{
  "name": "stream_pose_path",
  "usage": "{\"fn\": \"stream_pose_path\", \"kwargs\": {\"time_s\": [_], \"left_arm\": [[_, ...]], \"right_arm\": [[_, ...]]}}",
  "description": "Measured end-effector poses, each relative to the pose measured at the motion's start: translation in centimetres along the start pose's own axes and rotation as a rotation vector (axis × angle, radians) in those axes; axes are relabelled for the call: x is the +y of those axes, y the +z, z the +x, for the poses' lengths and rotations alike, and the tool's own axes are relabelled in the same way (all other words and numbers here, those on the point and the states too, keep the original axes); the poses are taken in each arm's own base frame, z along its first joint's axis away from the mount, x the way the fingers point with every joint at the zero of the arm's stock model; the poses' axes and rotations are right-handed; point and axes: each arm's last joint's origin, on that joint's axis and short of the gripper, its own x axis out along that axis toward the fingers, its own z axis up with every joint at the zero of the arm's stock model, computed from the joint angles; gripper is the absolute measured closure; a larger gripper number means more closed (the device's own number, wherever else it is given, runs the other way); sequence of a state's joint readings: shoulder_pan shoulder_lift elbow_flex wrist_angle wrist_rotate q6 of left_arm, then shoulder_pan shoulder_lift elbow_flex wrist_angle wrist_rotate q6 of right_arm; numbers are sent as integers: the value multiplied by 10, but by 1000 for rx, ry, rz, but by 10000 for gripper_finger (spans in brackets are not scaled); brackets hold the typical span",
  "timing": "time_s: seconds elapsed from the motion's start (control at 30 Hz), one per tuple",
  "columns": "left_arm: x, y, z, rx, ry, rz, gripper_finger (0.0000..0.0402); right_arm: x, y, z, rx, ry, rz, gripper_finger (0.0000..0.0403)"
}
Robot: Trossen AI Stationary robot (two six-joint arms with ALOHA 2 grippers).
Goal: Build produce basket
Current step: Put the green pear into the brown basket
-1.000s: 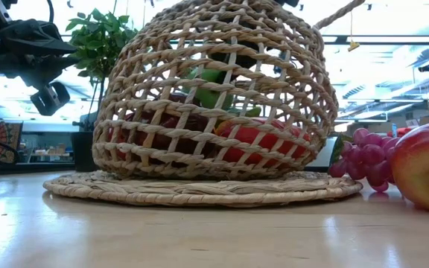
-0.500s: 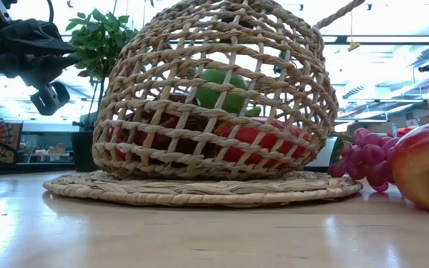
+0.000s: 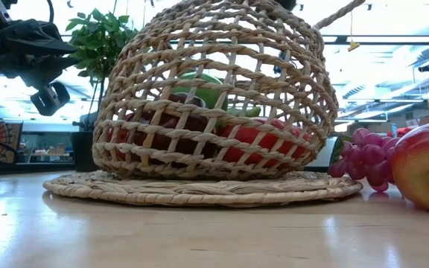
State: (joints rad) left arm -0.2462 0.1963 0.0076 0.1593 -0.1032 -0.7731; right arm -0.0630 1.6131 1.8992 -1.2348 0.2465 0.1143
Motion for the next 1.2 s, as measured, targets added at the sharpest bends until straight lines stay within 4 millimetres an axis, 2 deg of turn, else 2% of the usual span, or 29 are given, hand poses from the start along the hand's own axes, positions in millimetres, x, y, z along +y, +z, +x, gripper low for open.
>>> {"fn": "stream_pose_path", "kwargs": {"time_s": [0.2, 0.4, 0.5, 0.67, 0.83, 1.03, 1.2], "left_arm": [[0, 0, 0, 0, 0, 0, 343], [0, 0, 0, 0, 0, 0, 340], [0, 0, 0, 0, 0, 0, 339], [0, 0, 0, 0, 0, 0, 343], [0, 0, 0, 0, 0, 0, 341], [0, 0, 0, 0, 0, 0, 340], [0, 0, 0, 0, 0, 0, 344]], "right_arm": [[-46, -7, -10, 21, -148, 118, 33], [-100, -12, -4, 45, -89, 217, 43], [-124, -13, 5, 19, -62, 269, 45], [-157, -15, 35, 14, 46, 411, 46], [-178, -15, 75, 58, 100, 545, 46], [-188, -5, 127, 50, 259, 660, 47], [-185, 22, 159, 53, 287, 653, 47]]}}
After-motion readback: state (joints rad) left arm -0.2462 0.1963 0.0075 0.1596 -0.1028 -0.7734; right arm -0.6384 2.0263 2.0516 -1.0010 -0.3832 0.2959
